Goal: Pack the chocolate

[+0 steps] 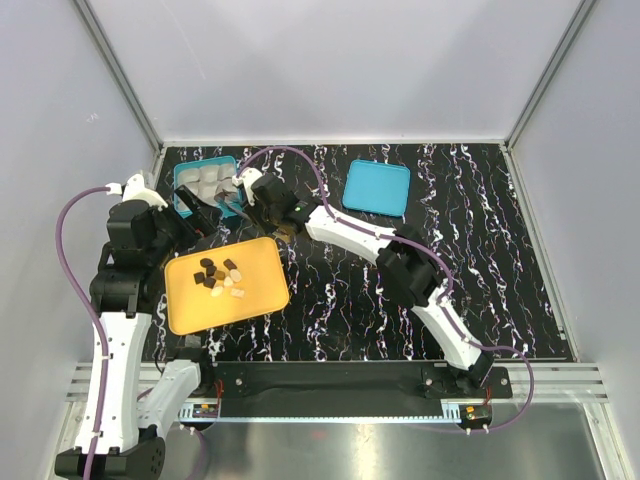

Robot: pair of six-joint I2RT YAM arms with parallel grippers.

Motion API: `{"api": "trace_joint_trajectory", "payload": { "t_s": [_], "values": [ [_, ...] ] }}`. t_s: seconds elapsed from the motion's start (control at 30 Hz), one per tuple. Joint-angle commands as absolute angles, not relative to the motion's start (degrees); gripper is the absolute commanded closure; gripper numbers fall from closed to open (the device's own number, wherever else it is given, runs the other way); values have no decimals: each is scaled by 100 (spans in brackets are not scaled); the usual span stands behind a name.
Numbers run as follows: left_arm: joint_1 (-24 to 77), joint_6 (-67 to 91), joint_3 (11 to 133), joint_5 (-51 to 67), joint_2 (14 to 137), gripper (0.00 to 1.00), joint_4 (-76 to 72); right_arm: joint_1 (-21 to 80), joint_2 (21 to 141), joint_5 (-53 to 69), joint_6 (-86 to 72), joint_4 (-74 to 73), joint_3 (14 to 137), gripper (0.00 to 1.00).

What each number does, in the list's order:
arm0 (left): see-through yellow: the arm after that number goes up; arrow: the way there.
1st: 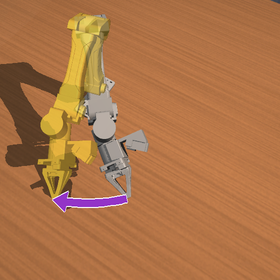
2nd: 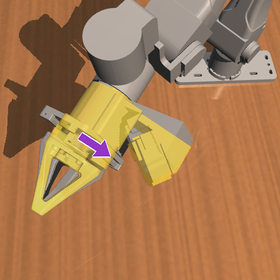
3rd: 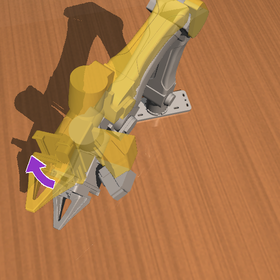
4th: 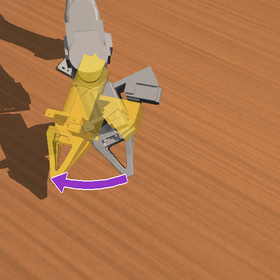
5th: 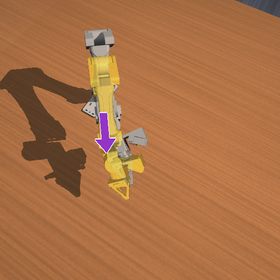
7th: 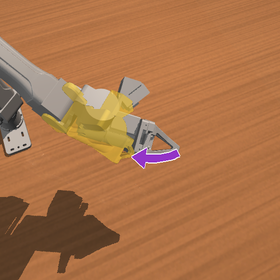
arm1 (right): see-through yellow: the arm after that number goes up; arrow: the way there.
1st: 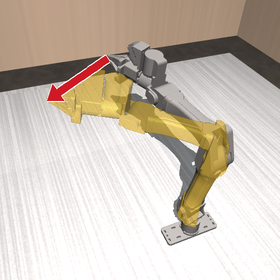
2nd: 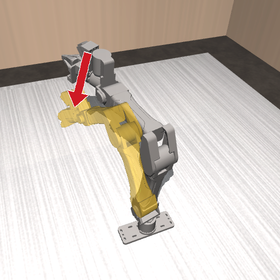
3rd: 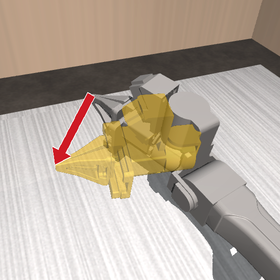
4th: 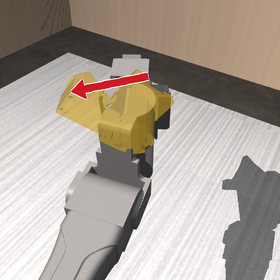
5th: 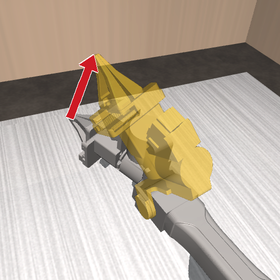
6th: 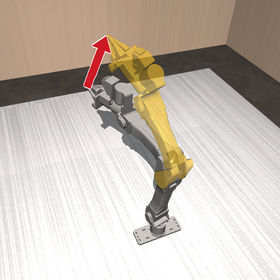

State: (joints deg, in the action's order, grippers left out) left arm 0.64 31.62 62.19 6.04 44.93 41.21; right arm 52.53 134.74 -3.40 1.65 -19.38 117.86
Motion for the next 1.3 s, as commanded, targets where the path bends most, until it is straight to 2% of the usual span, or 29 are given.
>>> {"api": "trace_joint_trajectory", "payload": {
  "t_s": [0.0,0.43,0.7,1.27],
  "values": [
    [35,3094,6205,606,4395,1,3981,5168,13579,-360,193,-1749,12129,73],
    [35,3067,6205,615,4421,1,3981,5142,13597,-448,141,-1740,12155,61],
    [35,3067,6223,615,4430,1,3990,5150,13553,-510,97,-1714,12173,57],
    [35,3102,6214,659,4386,1,3973,5142,13394,-809,62,-1556,12041,56]
  ]
}}
